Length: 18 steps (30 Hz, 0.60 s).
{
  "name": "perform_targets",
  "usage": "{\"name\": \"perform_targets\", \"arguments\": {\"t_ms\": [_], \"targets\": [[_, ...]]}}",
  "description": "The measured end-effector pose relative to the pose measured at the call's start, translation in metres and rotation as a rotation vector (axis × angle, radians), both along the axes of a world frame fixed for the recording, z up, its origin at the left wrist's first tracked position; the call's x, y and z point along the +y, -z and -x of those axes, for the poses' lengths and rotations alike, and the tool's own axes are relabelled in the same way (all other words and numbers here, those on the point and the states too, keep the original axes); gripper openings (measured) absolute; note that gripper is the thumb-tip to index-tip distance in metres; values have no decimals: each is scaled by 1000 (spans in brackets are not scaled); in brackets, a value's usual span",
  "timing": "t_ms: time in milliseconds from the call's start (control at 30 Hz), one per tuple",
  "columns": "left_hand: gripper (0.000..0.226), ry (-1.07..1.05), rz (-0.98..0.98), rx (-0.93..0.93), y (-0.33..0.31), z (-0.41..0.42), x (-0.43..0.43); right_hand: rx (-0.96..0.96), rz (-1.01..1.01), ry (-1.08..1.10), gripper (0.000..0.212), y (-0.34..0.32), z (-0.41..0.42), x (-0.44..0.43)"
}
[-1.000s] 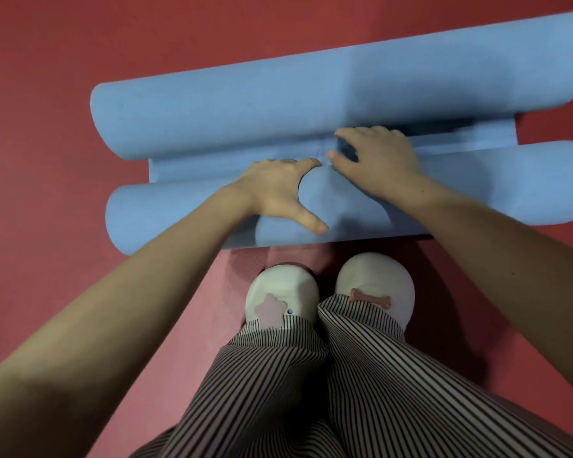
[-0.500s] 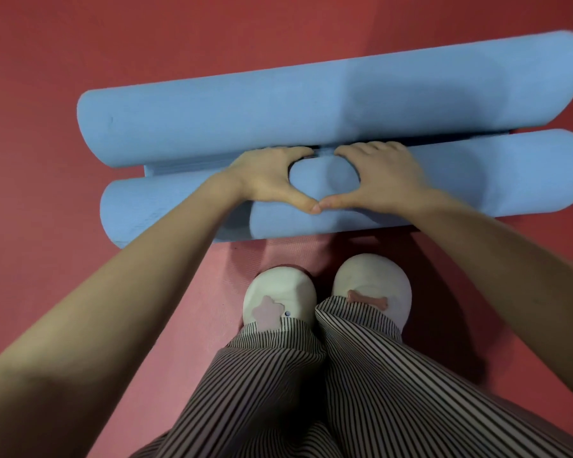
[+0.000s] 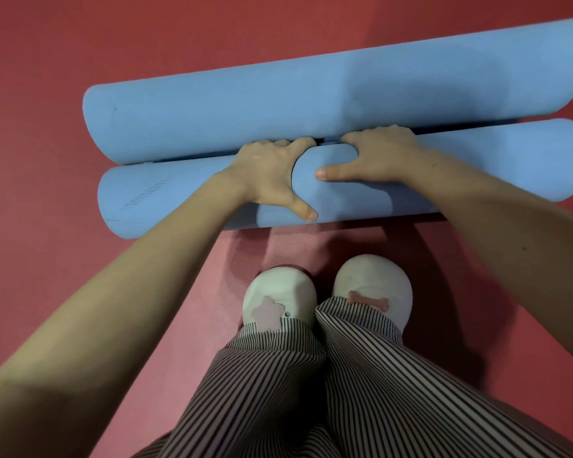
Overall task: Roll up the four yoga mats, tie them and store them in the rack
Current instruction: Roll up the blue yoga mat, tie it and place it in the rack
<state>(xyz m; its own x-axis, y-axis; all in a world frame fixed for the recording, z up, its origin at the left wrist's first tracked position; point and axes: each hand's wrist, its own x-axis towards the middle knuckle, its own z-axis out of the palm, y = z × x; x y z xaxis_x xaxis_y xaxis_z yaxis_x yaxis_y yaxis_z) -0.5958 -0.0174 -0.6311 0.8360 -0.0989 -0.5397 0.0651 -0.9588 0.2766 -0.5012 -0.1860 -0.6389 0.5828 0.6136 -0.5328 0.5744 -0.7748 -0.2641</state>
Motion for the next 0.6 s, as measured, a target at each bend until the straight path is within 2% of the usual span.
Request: {"name": "perform_targets", "arguments": {"t_ms": [100, 233, 300, 467, 600], "targets": [[102, 1, 16, 0, -1, -3, 3, 9, 0, 7, 84, -3, 0, 1], [95, 42, 50, 80, -3, 1, 1, 127, 22, 36, 103, 2, 10, -5], [91, 58, 72, 116, 0, 10, -4, 173, 14, 17, 106, 7, 20, -12], [93, 1, 124, 160, 1, 12, -5, 178, -52, 52, 88, 7, 22, -15], [103, -30, 201, 294, -1, 4, -1, -18, -116, 49, 73, 5, 30, -13]]}}
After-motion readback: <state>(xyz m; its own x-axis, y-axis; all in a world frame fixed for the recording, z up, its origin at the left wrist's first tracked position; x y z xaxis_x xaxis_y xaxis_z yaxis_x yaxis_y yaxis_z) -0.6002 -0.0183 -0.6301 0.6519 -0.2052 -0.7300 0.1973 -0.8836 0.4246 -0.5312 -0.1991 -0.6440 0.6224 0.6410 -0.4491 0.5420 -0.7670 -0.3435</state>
